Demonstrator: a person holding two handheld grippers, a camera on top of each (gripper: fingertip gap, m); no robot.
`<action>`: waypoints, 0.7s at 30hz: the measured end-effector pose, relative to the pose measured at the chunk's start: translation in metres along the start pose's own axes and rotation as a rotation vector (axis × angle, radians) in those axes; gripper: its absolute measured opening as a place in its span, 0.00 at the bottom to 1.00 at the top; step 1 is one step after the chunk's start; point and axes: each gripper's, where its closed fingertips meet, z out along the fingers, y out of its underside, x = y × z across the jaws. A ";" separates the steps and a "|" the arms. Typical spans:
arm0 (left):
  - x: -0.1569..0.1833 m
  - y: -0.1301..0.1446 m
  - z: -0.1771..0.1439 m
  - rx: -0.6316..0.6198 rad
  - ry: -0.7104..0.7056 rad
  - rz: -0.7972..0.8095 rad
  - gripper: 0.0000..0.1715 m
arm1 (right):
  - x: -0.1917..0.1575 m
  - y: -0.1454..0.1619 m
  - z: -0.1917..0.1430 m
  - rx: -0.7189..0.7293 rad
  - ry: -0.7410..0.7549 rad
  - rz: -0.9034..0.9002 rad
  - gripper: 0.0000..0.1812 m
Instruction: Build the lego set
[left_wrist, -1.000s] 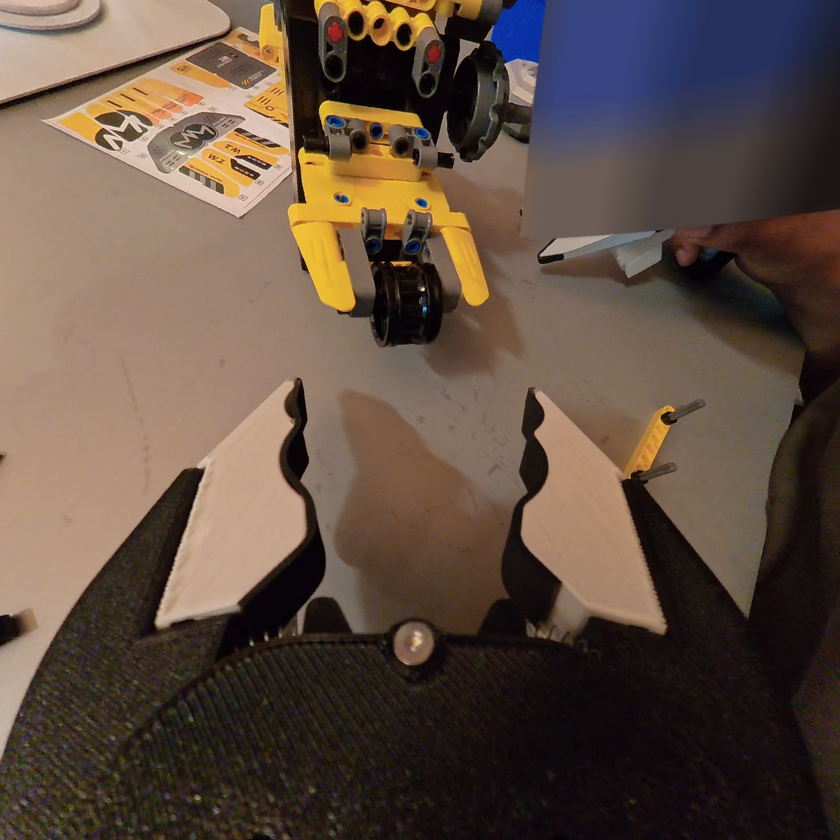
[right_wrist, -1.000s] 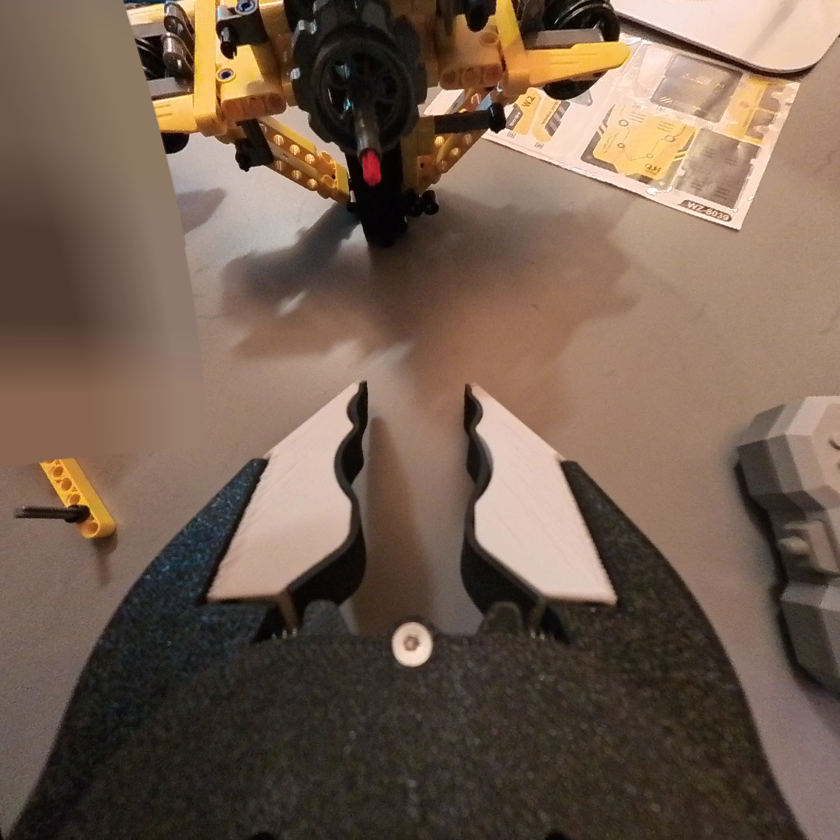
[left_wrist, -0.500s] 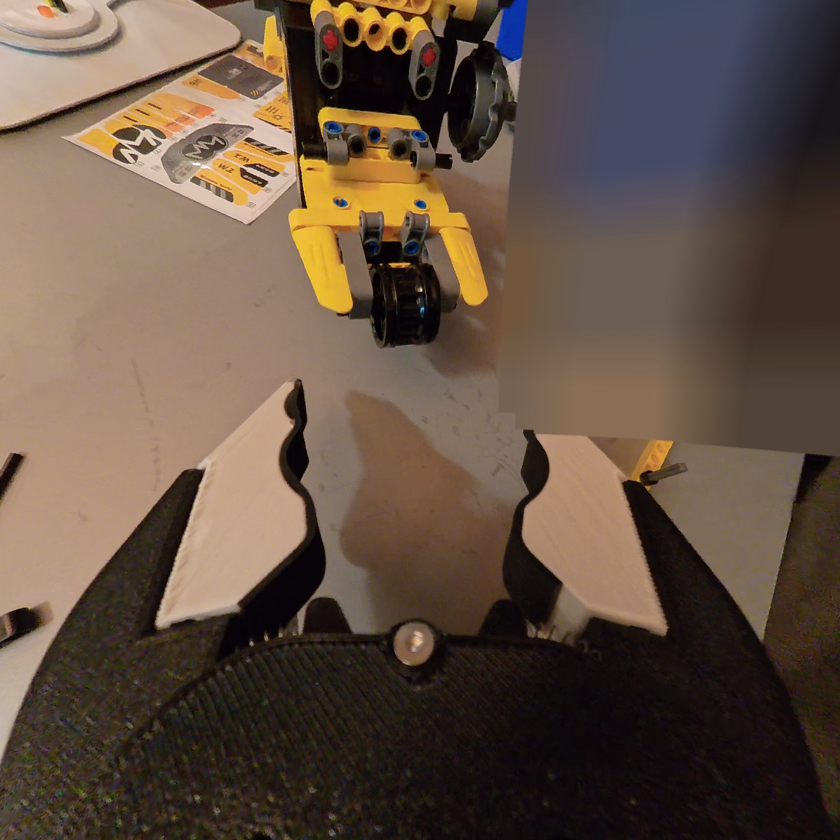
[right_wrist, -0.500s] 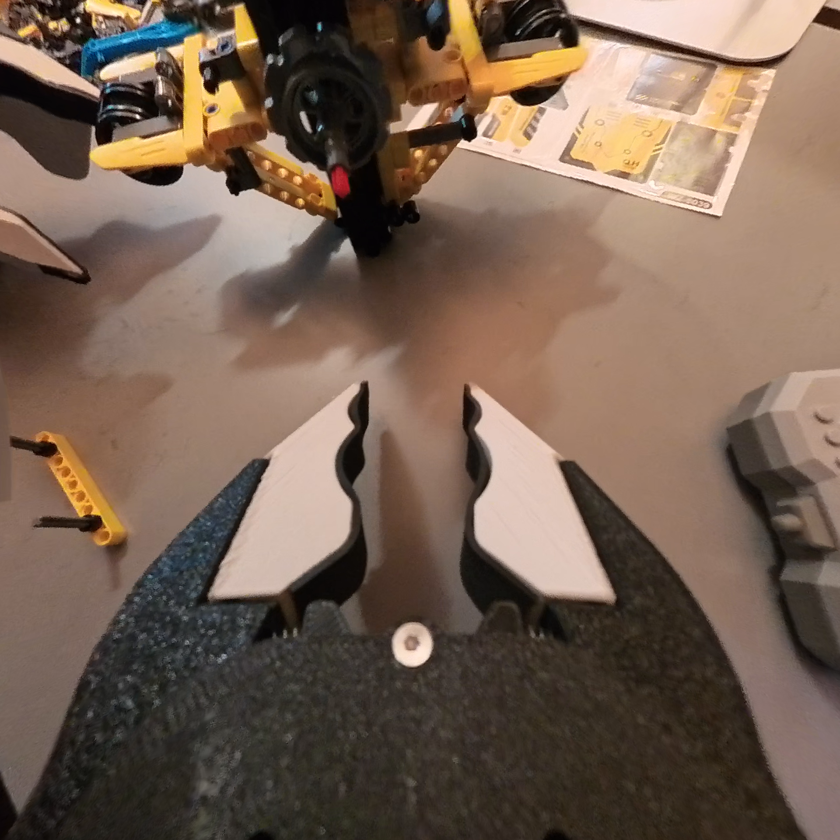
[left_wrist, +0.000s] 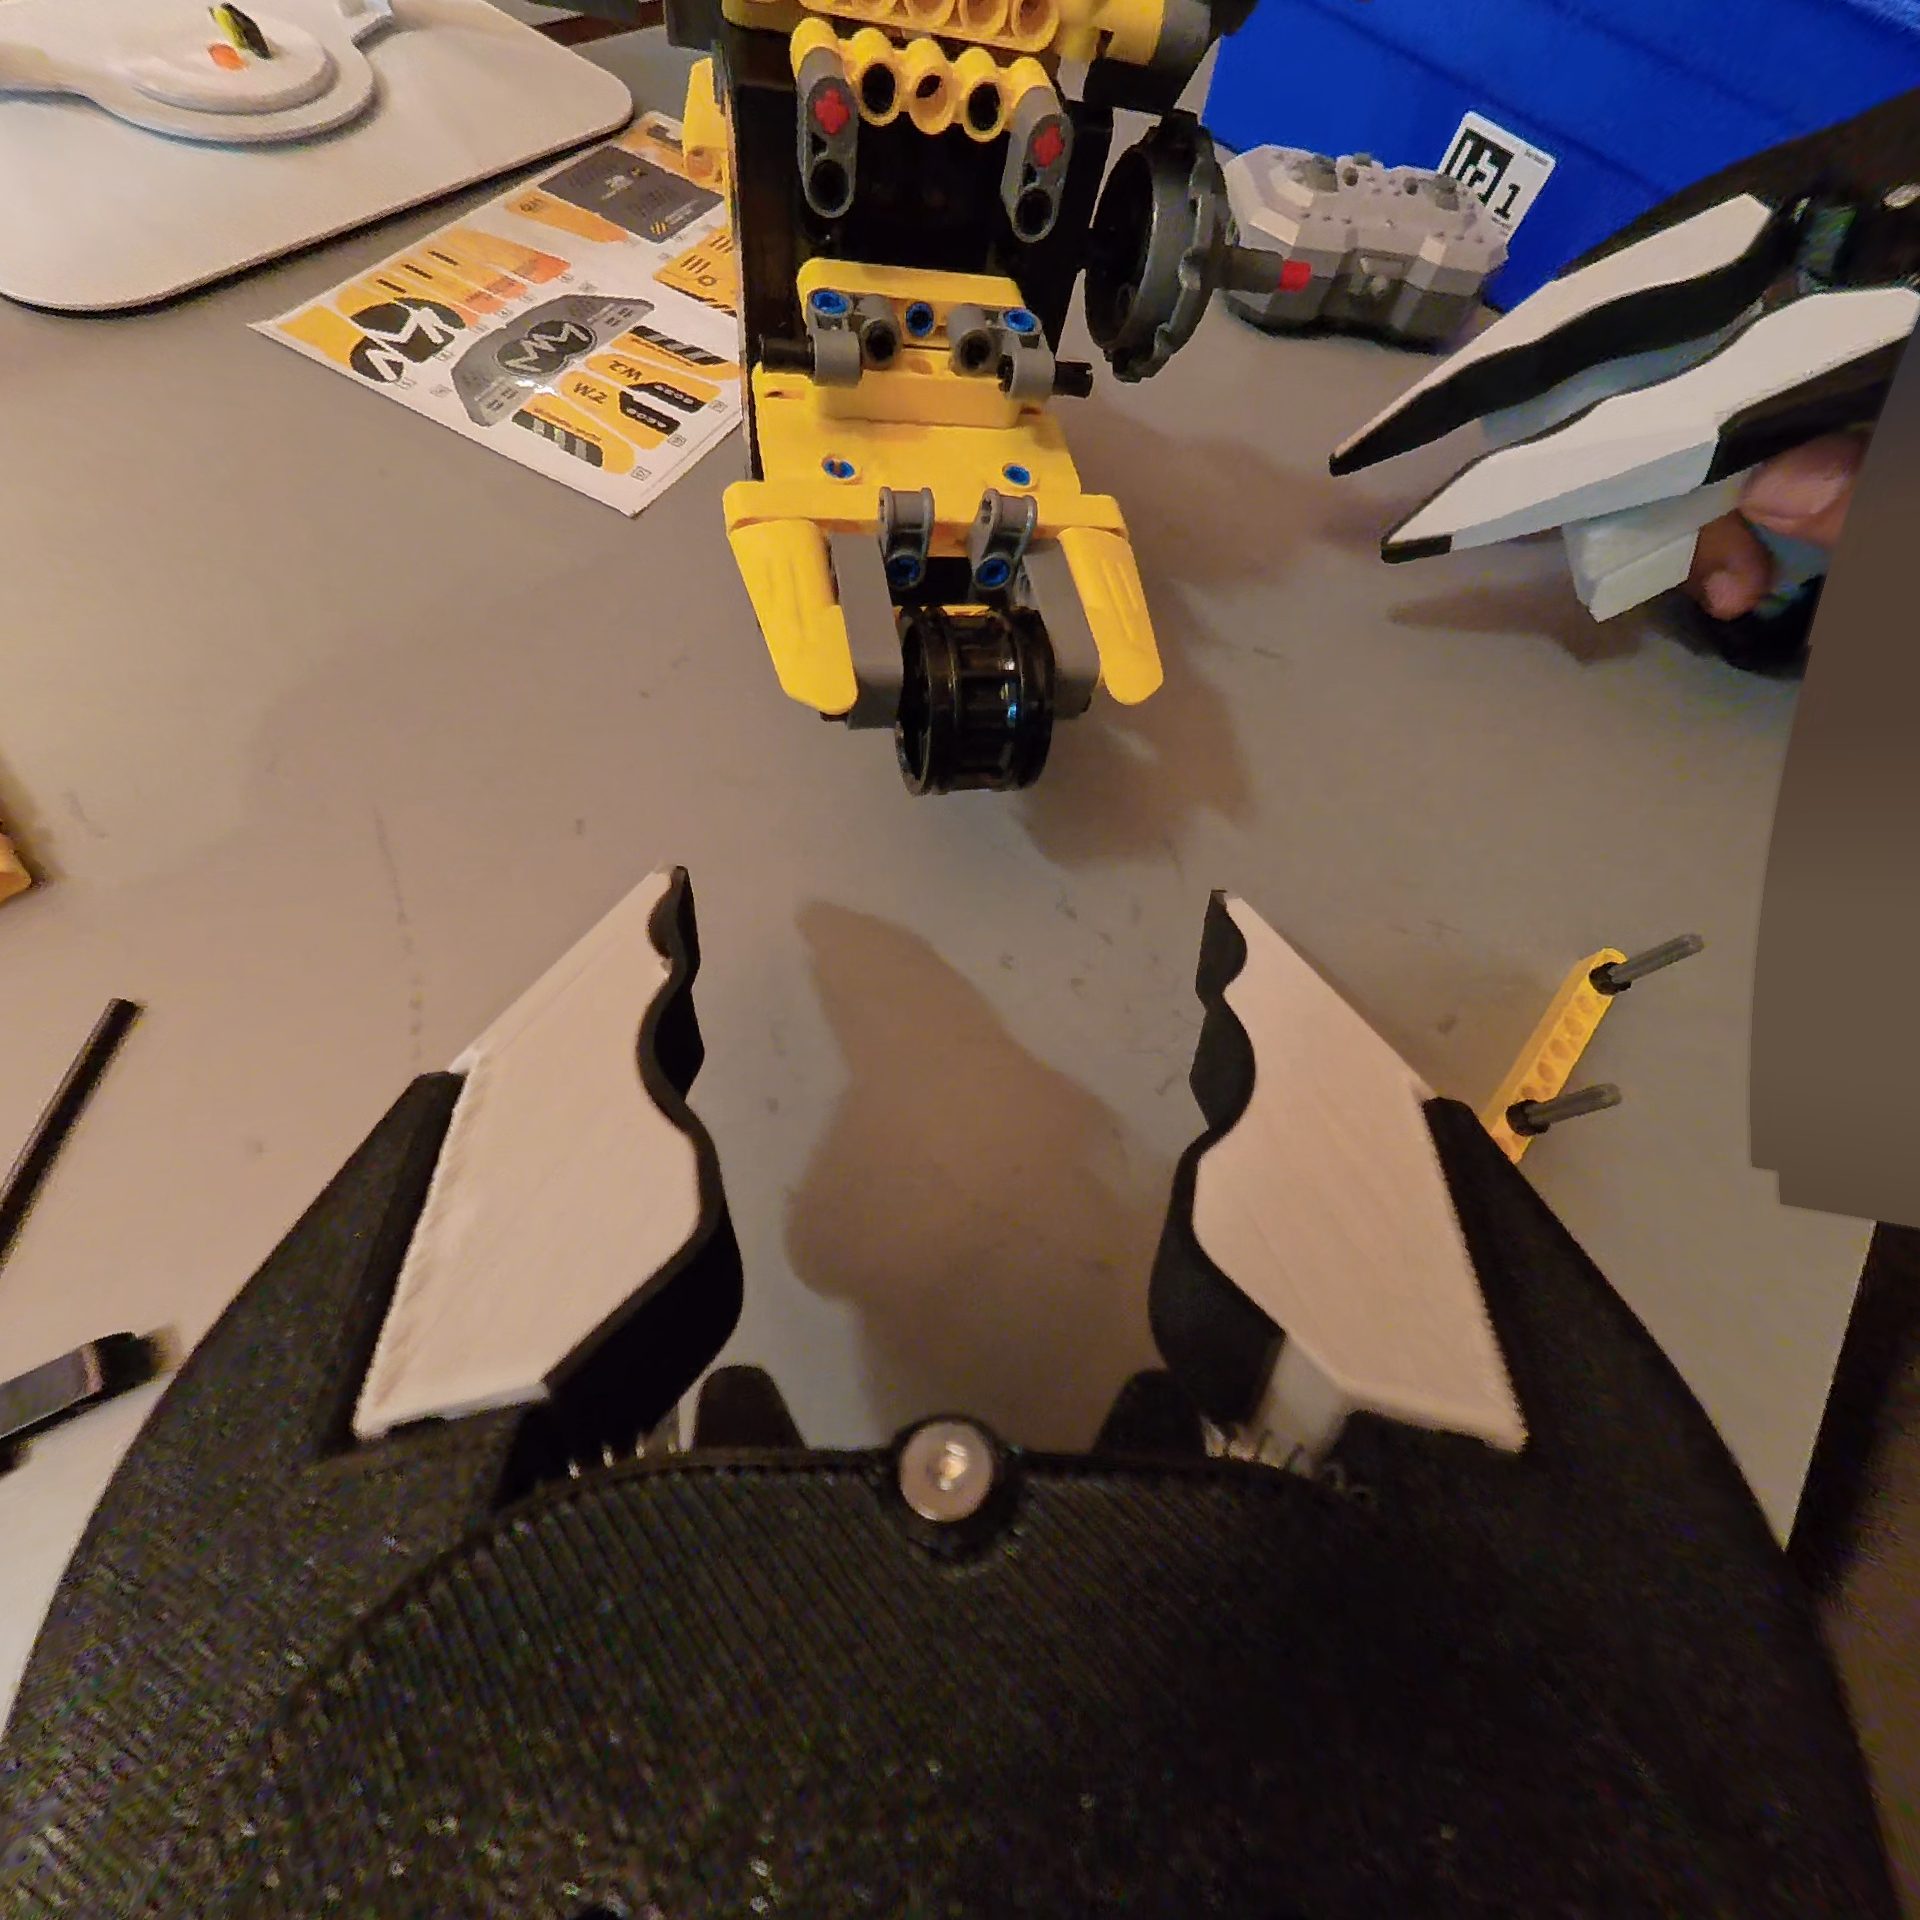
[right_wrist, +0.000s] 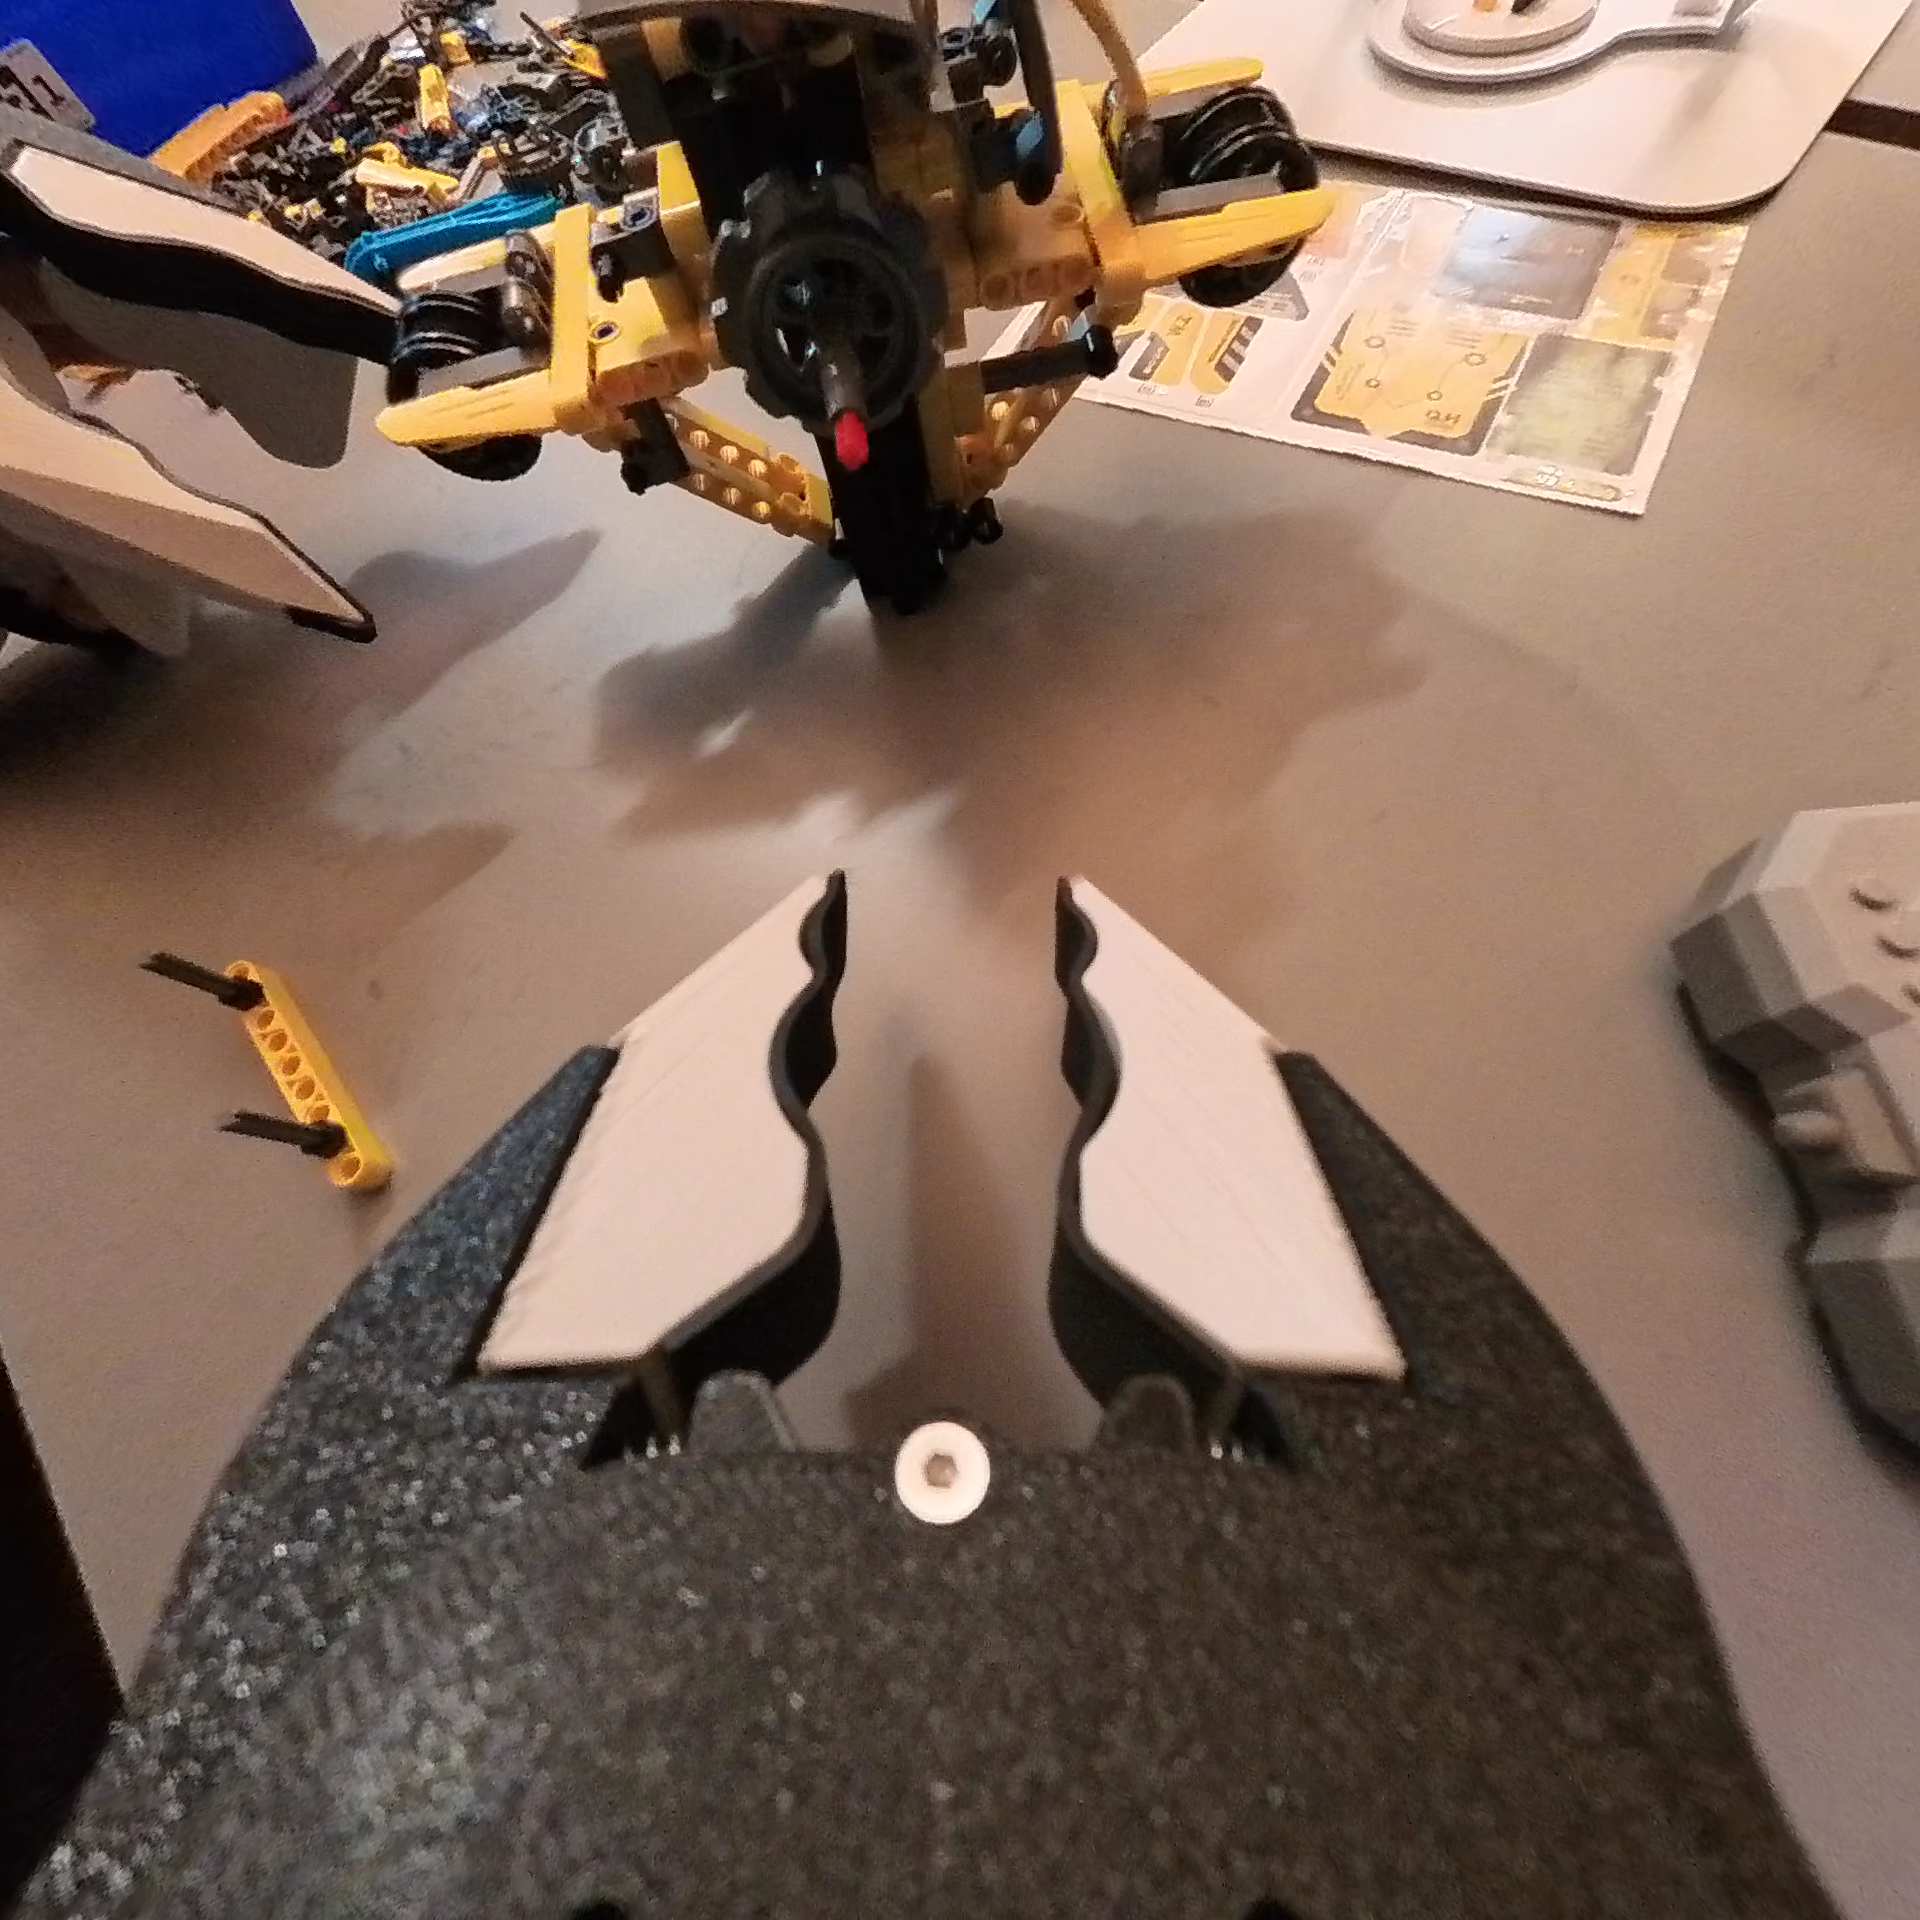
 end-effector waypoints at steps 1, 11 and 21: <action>0.000 0.000 0.000 -0.001 -0.002 0.002 0.55 | -0.001 0.000 0.000 0.000 0.000 -0.003 0.22; 0.002 0.002 0.002 -0.013 -0.020 0.038 0.55 | -0.001 0.003 0.003 -0.027 0.026 -0.036 0.22; -0.031 -0.022 -0.023 0.136 -0.251 0.059 0.67 | 0.000 0.005 0.004 -0.037 -0.027 0.035 0.22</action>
